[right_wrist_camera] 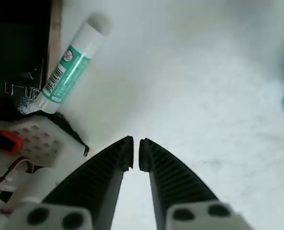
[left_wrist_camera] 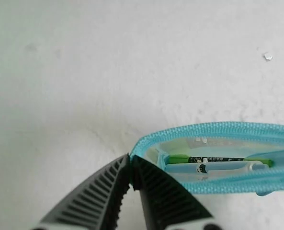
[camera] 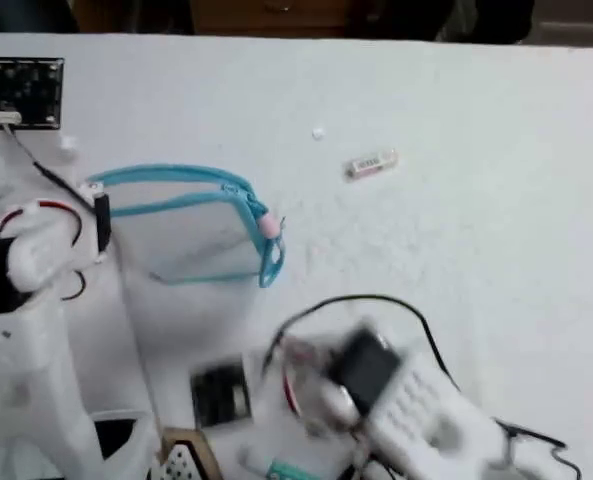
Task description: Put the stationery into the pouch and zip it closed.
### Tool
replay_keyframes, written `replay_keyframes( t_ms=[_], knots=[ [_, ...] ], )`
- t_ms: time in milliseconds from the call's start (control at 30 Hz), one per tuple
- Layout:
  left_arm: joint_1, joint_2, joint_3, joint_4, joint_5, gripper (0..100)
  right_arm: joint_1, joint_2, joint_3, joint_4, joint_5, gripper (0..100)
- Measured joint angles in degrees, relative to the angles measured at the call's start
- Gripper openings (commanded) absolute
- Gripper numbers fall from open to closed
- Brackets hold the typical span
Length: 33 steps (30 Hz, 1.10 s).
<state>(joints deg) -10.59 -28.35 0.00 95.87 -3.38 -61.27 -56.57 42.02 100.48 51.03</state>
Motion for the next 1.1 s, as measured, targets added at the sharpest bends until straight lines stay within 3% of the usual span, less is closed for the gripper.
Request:
replay_keyframes(
  t_ms=[167,267,467,600,733,933,1100],
  knots=[
    [0.0,0.0,0.0,0.0,0.0,2,-3.4,-8.1,0.0,-3.2,-3.6,25.8],
    [0.0,0.0,0.0,0.0,0.0,2,0.5,-9.6,0.0,-7.0,-6.0,26.3],
    [0.0,0.0,0.0,0.0,0.0,2,23.5,-6.5,-0.5,-20.6,-6.7,21.6],
    [0.0,0.0,0.0,0.0,0.0,2,38.6,0.4,-1.6,-31.2,-8.3,26.4],
    [0.0,0.0,0.0,0.0,0.0,2,47.5,11.0,-5.5,-39.6,-21.6,34.4],
    [0.0,0.0,0.0,0.0,0.0,2,47.9,29.3,-15.8,-41.4,-48.6,35.8],
    [0.0,0.0,0.0,0.0,0.0,2,48.1,46.9,-27.5,-41.3,-66.5,35.8]
  ],
)
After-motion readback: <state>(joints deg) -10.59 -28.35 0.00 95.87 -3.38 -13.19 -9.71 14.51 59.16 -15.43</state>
